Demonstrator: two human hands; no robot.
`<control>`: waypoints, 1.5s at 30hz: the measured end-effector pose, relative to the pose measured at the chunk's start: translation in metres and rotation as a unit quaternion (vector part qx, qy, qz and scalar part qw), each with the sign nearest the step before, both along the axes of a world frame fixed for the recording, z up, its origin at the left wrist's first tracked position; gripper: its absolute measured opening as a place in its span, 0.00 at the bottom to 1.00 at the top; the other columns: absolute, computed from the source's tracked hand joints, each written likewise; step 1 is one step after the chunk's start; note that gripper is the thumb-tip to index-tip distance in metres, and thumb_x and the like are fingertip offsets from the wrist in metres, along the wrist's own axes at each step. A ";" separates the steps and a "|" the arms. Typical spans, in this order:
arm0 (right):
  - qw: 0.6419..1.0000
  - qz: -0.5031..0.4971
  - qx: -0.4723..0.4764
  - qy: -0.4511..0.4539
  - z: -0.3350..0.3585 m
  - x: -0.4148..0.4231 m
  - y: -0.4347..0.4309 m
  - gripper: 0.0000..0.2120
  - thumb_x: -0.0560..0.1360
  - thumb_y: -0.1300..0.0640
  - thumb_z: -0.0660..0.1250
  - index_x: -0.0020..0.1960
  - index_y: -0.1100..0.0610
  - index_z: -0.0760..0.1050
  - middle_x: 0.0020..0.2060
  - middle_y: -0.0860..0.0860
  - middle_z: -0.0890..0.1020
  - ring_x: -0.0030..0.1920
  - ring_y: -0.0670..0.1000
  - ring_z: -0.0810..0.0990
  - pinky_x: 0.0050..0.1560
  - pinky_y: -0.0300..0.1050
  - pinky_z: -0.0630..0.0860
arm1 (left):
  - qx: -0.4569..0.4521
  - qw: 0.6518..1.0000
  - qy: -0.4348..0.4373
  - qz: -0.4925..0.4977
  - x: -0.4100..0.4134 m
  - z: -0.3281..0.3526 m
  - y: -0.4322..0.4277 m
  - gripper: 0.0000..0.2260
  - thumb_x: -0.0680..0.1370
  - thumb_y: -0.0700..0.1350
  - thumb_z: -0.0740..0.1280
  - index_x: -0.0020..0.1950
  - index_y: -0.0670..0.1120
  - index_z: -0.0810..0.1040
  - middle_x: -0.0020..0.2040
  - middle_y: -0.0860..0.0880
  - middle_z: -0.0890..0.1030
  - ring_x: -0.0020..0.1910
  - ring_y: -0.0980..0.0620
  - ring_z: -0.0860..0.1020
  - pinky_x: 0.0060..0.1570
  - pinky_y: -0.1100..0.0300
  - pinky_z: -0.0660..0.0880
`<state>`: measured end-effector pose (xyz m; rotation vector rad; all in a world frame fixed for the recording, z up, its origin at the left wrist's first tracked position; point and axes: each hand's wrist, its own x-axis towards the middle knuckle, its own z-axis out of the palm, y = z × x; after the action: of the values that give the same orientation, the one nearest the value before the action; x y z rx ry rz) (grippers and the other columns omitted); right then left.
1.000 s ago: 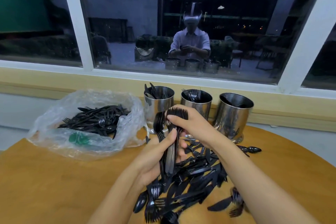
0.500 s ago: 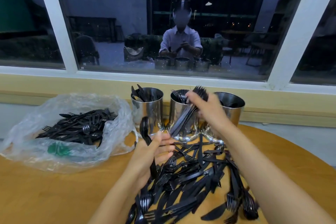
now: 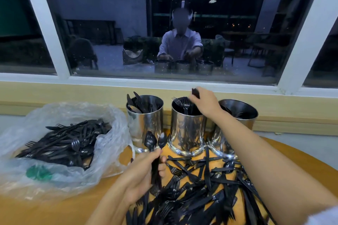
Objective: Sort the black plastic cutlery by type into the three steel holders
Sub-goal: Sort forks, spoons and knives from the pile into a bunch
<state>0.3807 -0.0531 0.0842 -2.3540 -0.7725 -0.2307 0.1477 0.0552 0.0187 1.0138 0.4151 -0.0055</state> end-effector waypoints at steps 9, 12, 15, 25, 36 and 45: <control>0.998 0.058 -0.002 0.000 0.021 -0.039 -0.022 0.25 0.72 0.47 0.74 0.64 0.56 0.74 0.56 0.51 0.76 0.55 0.48 0.74 0.53 0.39 0.70 | 0.055 0.997 -0.056 0.002 -0.001 0.012 -0.016 0.06 0.84 0.42 0.56 0.55 0.41 0.71 0.38 0.46 0.76 0.32 0.49 0.75 0.37 0.54 0.78; 0.978 0.150 0.032 0.141 0.014 -0.097 -0.035 0.10 0.78 0.46 0.65 0.52 0.51 0.77 0.44 0.46 0.79 0.44 0.46 0.77 0.47 0.39 0.74 | 0.120 0.989 -0.081 0.012 -0.005 0.013 -0.032 0.07 0.85 0.43 0.56 0.57 0.42 0.71 0.36 0.48 0.73 0.31 0.53 0.68 0.32 0.60 0.72; 0.948 0.194 0.065 0.243 0.001 -0.144 -0.045 0.15 0.78 0.42 0.61 0.54 0.52 0.76 0.37 0.48 0.78 0.35 0.45 0.75 0.36 0.40 0.72 | 0.214 0.973 -0.084 0.001 -0.009 0.011 -0.051 0.08 0.85 0.44 0.54 0.57 0.43 0.70 0.37 0.50 0.69 0.30 0.56 0.66 0.30 0.64 0.68; 0.983 0.071 0.080 0.149 -0.025 -0.158 -0.067 0.09 0.82 0.58 0.55 0.60 0.59 0.68 0.36 0.49 0.73 0.33 0.46 0.71 0.29 0.34 0.67 | 0.487 0.868 -0.085 -0.037 -0.016 -0.004 -0.086 0.18 0.84 0.47 0.58 0.74 0.48 0.63 0.62 0.47 0.77 0.60 0.51 0.76 0.61 0.60 0.73; 0.955 -0.133 0.229 -0.132 0.055 -0.036 -0.147 0.07 0.83 0.62 0.50 0.58 0.60 0.65 0.42 0.50 0.71 0.36 0.44 0.66 0.31 0.32 0.64 | 0.514 0.857 -0.026 -0.017 0.047 -0.038 -0.069 0.10 0.82 0.41 0.61 0.63 0.45 0.76 0.53 0.52 0.76 0.49 0.58 0.73 0.41 0.73 0.68; 0.988 -0.122 0.062 -0.075 -0.006 0.021 -0.130 0.06 0.82 0.55 0.50 0.54 0.54 0.64 0.43 0.53 0.74 0.41 0.55 0.72 0.36 0.49 0.65 | 0.684 0.725 -0.029 -0.070 0.124 -0.077 -0.083 0.11 0.80 0.44 0.67 0.61 0.41 0.78 0.58 0.45 0.78 0.56 0.50 0.76 0.56 0.60 0.73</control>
<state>0.4015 -0.1833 0.0779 -2.3291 -0.5205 -0.5496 0.2720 -0.0282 -0.0584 2.5217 0.2306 0.2321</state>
